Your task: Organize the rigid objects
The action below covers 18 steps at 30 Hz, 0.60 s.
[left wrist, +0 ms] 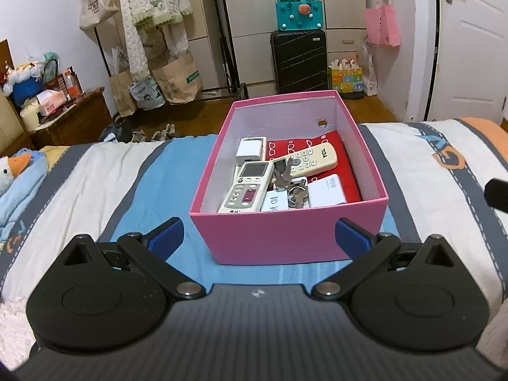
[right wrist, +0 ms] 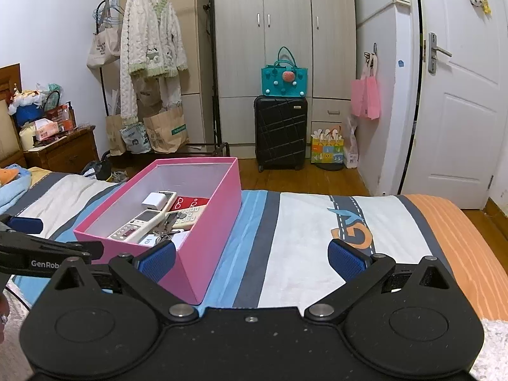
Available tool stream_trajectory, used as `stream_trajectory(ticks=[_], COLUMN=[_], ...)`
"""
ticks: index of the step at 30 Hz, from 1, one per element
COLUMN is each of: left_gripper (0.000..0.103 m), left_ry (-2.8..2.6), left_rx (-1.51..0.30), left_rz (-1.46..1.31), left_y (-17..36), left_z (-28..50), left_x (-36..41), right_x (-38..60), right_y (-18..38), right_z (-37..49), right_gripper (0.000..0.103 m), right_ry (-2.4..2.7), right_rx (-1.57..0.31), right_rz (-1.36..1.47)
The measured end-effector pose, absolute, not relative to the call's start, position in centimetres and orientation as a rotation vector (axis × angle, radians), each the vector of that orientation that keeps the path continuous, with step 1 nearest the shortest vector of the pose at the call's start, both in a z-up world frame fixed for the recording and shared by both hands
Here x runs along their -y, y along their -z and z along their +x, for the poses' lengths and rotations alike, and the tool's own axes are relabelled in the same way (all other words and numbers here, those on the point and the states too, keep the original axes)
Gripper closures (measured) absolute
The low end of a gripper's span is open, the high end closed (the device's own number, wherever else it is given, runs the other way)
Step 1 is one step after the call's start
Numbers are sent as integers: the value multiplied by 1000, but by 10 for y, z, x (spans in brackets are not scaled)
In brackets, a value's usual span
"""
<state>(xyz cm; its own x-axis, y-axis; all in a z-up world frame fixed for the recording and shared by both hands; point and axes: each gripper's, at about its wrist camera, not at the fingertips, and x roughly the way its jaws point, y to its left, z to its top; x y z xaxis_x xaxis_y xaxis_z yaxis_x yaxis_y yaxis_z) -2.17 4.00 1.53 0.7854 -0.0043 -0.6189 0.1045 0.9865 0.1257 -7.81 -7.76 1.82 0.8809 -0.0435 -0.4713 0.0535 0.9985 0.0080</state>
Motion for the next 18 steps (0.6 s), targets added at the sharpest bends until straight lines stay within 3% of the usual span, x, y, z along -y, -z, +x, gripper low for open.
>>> stream_trajectory(ticks=[18], left_gripper=[0], left_ry=[38], left_rx=[-625], left_rz=[228], left_y=[-15], left_z=[-29], left_x=[-31], right_x=[77], right_y=[-16], right_z=[-77], right_gripper=[0], right_ry=[46], right_rx=[-501], right_rz=[18])
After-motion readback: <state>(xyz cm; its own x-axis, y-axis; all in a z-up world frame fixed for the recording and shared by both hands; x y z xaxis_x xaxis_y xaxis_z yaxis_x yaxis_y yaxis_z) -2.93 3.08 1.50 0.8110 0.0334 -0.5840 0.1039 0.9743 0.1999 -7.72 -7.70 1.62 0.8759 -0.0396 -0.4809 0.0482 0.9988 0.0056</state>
